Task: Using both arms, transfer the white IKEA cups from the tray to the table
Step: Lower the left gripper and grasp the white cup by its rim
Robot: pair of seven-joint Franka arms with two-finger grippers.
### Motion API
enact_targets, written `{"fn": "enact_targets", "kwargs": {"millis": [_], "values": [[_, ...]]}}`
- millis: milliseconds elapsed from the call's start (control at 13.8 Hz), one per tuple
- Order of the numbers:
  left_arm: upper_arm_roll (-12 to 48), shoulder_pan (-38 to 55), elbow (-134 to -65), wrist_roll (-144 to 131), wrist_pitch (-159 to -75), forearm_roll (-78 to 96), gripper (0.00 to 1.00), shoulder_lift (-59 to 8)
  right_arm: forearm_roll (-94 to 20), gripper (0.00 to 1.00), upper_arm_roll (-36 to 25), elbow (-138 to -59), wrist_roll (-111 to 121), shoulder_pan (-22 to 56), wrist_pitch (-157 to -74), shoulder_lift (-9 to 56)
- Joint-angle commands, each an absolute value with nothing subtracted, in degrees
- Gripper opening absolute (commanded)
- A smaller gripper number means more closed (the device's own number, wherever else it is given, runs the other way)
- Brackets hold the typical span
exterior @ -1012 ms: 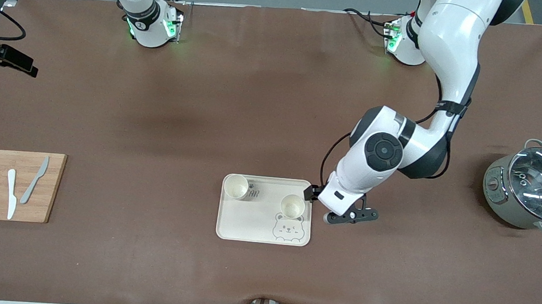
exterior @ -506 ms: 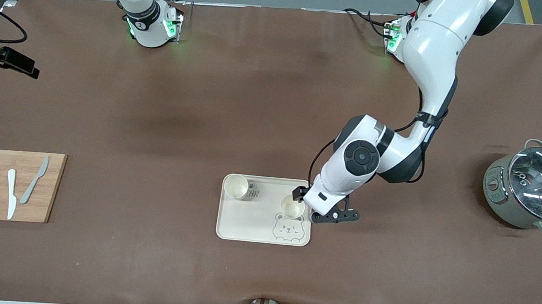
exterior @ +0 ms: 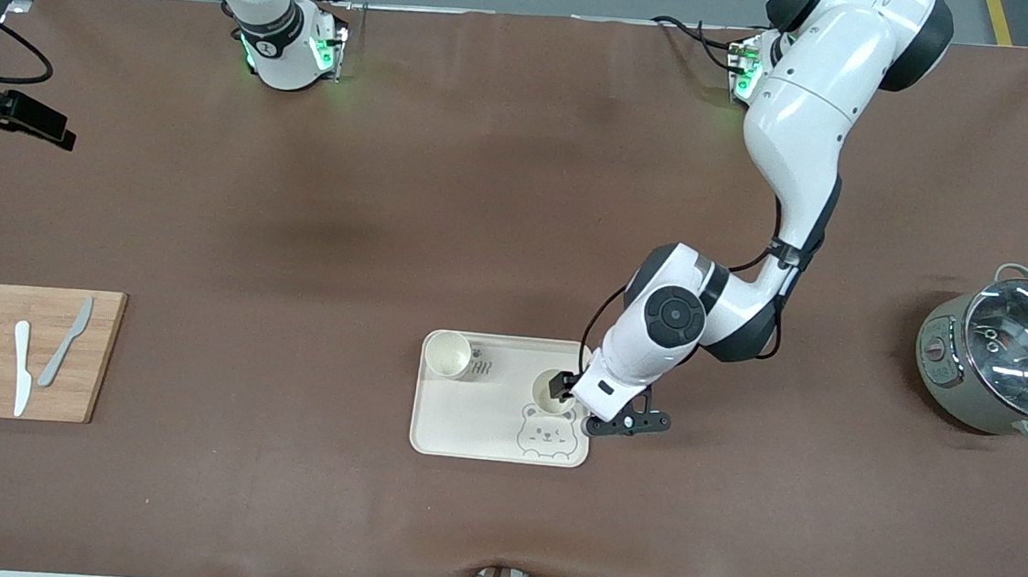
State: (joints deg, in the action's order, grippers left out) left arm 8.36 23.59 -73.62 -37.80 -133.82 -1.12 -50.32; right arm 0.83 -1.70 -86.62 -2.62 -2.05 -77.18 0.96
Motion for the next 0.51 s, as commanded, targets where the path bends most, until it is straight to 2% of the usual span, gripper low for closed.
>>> {"fn": "enact_targets", "kwargs": {"millis": [0,72,217,289,434], "values": [[7.4,25.1,-72.2,-38.4,-135.1,-2.0,0.68,-51.8,1.1,1.00,-1.2,-86.0,-1.9,-2.5,-75.6,1.9],[7.4,25.1,-72.2,-38.4,-135.2,-2.0,0.57,-51.9,1.4,1.00,-1.2,-85.9,-1.9,-2.5,-74.8,2.8],[7.4,25.2,-72.2,-38.3,-135.2,-2.0,0.15,-51.9,1.5,1.00,-1.2,-85.9,-1.9,-2.5,-74.4,3.1],[7.4,25.1,-72.2,-38.1,-135.2,-2.0,0.00,-51.9,1.5,1.00,-1.2,-86.0,-1.9,-2.6,-74.4,3.4],[7.4,25.2,-72.1,-38.1,-135.2,-1.9,0.00,-51.9,1.8,1.00,-1.2,-85.9,-1.9,-2.9,-74.4,4.5]]}}
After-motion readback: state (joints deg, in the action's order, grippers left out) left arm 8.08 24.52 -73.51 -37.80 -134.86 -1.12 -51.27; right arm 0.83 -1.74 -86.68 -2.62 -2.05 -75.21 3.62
